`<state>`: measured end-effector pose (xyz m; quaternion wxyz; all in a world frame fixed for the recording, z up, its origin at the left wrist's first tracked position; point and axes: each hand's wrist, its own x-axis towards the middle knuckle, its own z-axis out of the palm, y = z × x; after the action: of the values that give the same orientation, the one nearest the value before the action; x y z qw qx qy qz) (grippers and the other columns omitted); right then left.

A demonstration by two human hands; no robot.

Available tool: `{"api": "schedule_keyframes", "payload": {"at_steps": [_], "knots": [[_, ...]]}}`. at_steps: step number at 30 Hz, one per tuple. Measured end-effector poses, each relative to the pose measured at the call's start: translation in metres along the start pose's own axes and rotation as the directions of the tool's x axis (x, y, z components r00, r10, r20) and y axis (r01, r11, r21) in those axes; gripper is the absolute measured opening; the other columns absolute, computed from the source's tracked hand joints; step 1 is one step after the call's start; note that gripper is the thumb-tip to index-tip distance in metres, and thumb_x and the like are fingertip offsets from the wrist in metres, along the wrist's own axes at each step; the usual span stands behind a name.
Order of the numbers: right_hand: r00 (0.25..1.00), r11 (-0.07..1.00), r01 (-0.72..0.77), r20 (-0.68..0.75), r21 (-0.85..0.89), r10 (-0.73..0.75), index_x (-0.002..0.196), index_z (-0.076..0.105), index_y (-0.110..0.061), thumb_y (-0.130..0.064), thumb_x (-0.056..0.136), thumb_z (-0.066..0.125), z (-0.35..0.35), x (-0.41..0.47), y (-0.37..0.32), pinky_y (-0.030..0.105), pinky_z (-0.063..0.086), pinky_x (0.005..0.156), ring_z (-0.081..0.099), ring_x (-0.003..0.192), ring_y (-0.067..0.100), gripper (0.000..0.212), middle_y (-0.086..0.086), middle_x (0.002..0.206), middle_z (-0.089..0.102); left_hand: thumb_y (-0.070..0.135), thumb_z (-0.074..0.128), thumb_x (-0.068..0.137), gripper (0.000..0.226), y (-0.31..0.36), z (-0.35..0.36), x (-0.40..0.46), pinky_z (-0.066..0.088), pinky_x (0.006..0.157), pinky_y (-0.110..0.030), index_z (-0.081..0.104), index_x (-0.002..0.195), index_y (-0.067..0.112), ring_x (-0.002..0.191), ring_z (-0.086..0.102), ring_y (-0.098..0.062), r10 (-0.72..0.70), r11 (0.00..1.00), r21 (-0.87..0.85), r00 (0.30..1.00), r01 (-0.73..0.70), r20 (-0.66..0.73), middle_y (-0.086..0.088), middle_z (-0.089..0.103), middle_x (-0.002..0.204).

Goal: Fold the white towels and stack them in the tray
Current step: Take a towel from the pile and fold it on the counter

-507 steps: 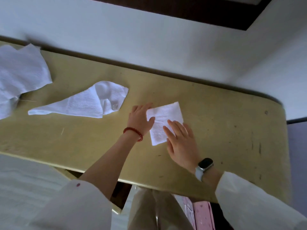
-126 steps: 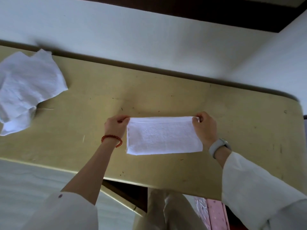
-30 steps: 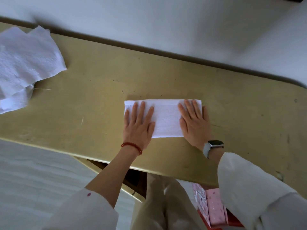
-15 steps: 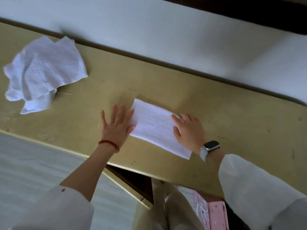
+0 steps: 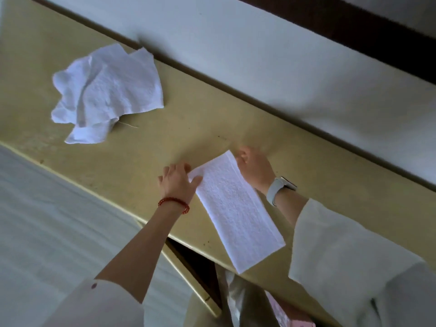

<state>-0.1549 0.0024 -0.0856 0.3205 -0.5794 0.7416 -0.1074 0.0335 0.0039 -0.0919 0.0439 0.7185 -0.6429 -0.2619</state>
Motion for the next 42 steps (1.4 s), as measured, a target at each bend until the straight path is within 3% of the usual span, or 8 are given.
{"api": "schedule_keyframes", "payload": {"at_steps": [6, 11, 18, 23, 26, 29, 34, 42], "knots": [[0.972, 0.993, 0.001, 0.235, -0.118, 0.027, 0.112, 0.048, -0.011, -0.013, 0.088, 0.045, -0.005, 0.032, -0.025, 0.031, 0.037, 0.076, 0.051, 0.101, 0.028, 0.025, 0.012, 0.11, 0.054, 0.03, 0.06, 0.083, 0.031, 0.009, -0.01, 0.014, 0.031, 0.094, -0.034, 0.056, 0.111, 0.02, 0.119, 0.04, -0.022, -0.074, 0.997, 0.019, 0.987, 0.072, 0.144, -0.001, 0.06, 0.116], [0.952, 0.986, 0.095, 0.301, -0.139, -0.049, 0.068, 0.03, -0.021, 0.0, 0.074, 0.037, -0.003, 0.039, -0.029, 0.025, 0.029, 0.06, 0.037, 0.085, 0.02, 0.023, 0.004, 0.087, 0.038, 0.02, 0.06, 0.083, 0.024, 0.007, -0.012, 0.011, 0.032, 0.094, -0.031, 0.057, 0.107, 0.017, 0.109, 0.05, -0.019, -0.045, 0.993, -0.103, 0.99, 0.059, 0.135, 0.002, 0.061, 0.104], [0.848, 0.868, 0.421, 0.454, -0.264, -0.274, 0.131, 0.047, -0.027, -0.015, 0.09, 0.042, -0.013, 0.042, -0.02, 0.04, 0.034, 0.104, 0.03, 0.131, 0.025, 0.043, 0.007, 0.131, 0.045, 0.006, 0.059, 0.082, 0.023, 0.008, -0.018, 0.002, 0.034, 0.07, -0.017, 0.065, 0.103, 0.012, 0.088, 0.05, -0.013, 0.055, 0.963, -0.268, 0.984, -0.007, 0.171, 0.002, 0.055, 0.09], [0.784, 0.8, 0.539, 0.506, -0.264, -0.361, 0.102, 0.058, -0.016, -0.018, 0.088, 0.047, -0.015, 0.045, -0.03, 0.033, 0.036, 0.094, 0.04, 0.11, 0.019, 0.018, 0.003, 0.112, 0.047, -0.002, 0.059, 0.08, 0.014, 0.01, -0.026, -0.001, 0.034, 0.06, -0.005, 0.067, 0.087, 0.007, 0.078, 0.047, -0.014, 0.065, 0.936, -0.351, 0.995, -0.037, 0.07, 0.006, 0.05, 0.074], [0.793, 0.861, 0.469, 0.522, -0.195, -0.314, 0.073, 0.046, -0.023, -0.018, 0.087, 0.047, -0.024, 0.046, -0.034, 0.029, 0.036, 0.065, 0.043, 0.069, 0.012, 0.015, -0.005, 0.075, 0.045, -0.002, 0.06, 0.08, 0.011, 0.01, -0.029, -0.002, 0.033, 0.059, -0.001, 0.066, 0.087, 0.004, 0.077, 0.045, -0.013, 0.058, 0.937, -0.347, 0.998, -0.047, 0.021, 0.011, 0.044, 0.072], [0.817, 0.903, 0.411, 0.49, -0.123, -0.305, 0.062, 0.038, -0.012, -0.015, 0.087, 0.045, -0.033, 0.049, -0.032, 0.03, 0.027, 0.058, 0.033, 0.058, 0.017, 0.026, 0.005, 0.061, 0.039, 0.004, 0.061, 0.082, 0.012, 0.007, -0.03, 0.002, 0.033, 0.062, -0.007, 0.067, 0.091, 0.008, 0.077, 0.043, -0.013, 0.049, 0.956, -0.292, 0.999, -0.041, 0.022, 0.011, 0.041, 0.074], [0.854, 0.871, 0.466, 0.334, -0.155, -0.398, 0.081, 0.061, 0.0, -0.011, 0.089, 0.047, -0.044, 0.053, -0.03, 0.034, 0.04, 0.069, 0.048, 0.071, 0.022, 0.019, 0.005, 0.077, 0.052, 0.02, 0.061, 0.085, 0.011, 0.008, -0.037, 0.012, 0.039, 0.073, -0.027, 0.065, 0.093, 0.013, 0.083, 0.049, -0.016, 0.037, 0.994, -0.108, 0.998, -0.031, 0.049, 0.004, 0.048, 0.088], [0.797, 0.801, 0.599, -0.103, 0.008, -0.595, 0.081, 0.058, 0.001, 0.003, 0.082, 0.056, -0.062, 0.037, -0.034, 0.03, 0.044, 0.065, 0.051, 0.067, 0.022, 0.004, 0.011, 0.086, 0.053, 0.005, 0.065, 0.08, 0.008, 0.025, -0.059, -0.001, 0.042, 0.058, -0.028, 0.057, 0.081, 0.006, 0.062, 0.053, -0.019, 0.117, 0.955, -0.22, 0.933, -0.2, -0.34, 0.002, 0.052, 0.086]]}}
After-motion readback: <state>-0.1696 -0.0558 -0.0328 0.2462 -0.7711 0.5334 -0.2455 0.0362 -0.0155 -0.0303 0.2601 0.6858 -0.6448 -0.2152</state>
